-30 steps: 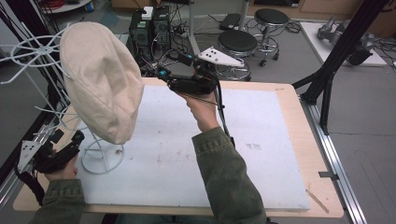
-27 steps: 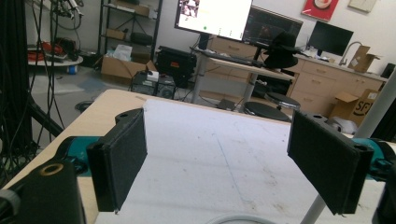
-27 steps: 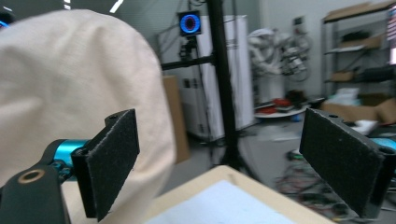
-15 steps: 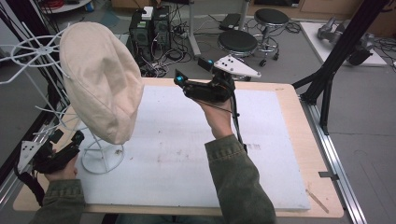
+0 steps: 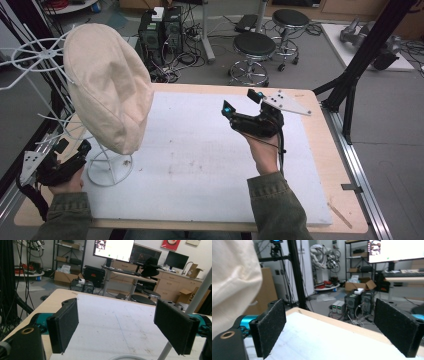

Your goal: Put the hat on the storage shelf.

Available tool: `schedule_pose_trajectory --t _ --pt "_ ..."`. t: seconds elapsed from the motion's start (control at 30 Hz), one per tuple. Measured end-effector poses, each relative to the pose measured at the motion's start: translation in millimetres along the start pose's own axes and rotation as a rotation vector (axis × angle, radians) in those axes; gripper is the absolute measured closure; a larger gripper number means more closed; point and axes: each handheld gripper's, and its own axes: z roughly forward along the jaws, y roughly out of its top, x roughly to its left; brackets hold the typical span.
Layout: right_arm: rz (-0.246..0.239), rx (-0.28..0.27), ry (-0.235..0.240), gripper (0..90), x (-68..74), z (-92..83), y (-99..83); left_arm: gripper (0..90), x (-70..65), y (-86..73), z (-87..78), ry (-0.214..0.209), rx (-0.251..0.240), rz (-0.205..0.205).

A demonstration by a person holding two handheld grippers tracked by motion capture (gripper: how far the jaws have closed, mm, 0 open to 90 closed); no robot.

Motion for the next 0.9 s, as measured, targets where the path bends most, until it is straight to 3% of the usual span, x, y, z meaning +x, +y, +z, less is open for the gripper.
schedule_pose_trajectory --t 0.63,0.83,0.9 --pt "0.052 0.041 -0.137 10.6 -30.6 -45.4 -49.3 20.0 -0.1 0.0 -1.1 -0.002 0.006 0.008" --pt "0.065 0.099 -0.193 10.6 -38.5 -61.8 -62.3 19.9 -0.8 0.0 -1.2 -0.003 0.005 0.009" --pt "0.068 0.077 -0.213 10.6 -39.9 -68.6 -66.2 19.9 -1.2 -0.1 -1.3 -0.002 0.003 0.009"
